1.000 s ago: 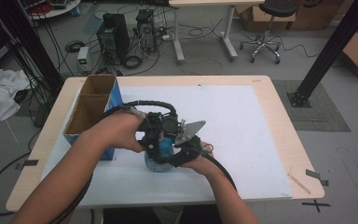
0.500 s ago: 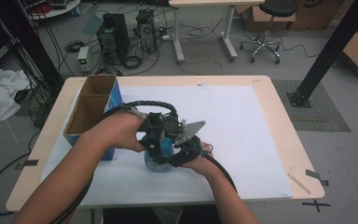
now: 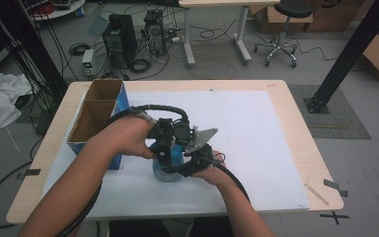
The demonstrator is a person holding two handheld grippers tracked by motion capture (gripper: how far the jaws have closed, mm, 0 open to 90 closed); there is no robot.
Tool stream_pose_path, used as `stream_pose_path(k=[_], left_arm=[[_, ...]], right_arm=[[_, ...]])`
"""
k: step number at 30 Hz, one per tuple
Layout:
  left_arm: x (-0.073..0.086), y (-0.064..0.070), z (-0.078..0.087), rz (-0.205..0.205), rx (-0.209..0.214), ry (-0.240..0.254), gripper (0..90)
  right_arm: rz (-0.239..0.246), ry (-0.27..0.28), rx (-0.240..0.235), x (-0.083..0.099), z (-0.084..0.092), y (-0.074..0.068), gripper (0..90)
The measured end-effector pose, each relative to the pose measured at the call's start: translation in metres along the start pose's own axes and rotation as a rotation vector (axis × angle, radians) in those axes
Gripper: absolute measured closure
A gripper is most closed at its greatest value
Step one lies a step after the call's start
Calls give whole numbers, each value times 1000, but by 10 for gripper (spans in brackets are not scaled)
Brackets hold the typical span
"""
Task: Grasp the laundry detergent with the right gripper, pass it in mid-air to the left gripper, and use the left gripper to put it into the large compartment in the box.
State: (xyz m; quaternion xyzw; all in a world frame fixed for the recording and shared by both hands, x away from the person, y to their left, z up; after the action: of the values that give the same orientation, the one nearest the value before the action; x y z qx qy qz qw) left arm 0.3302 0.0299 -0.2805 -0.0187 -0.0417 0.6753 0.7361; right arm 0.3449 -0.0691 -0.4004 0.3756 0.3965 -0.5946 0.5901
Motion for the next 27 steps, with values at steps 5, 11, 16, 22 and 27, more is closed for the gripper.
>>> stream_pose_path(k=[5, 11, 16, 22, 27], left_arm=[[-2, 0, 4, -10, -14, -3, 382], [-3, -2, 8, -8, -23, 5, 382], [-1, -5, 11, 15, -10, -3, 381], [5, -10, 14, 49, -6, -3, 381], [11, -13, 16, 68, 2, -15, 381]], right_arm=[[-12, 5, 10, 0, 3, -1, 437], [-8, 19, 48, 0, 8, -1, 357], [-19, 4, 58, 0, 16, -2, 259], [-26, -50, 58, -2, 26, -1, 186], [-42, -112, 56, -4, 43, 2, 97]])
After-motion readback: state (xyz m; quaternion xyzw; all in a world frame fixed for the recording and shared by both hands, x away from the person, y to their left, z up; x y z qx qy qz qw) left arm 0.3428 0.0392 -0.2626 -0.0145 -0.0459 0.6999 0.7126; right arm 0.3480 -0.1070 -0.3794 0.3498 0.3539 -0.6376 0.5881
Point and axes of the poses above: each handheld gripper's, and its own axes: z roughly backward along the jaws, x roughly out of its underside, y roughly to its right, the point moved 1 cm from there along -z, roughly forward along the jaws, and after that the axes turned 4 degrees about -z, right-handed, at the moved point
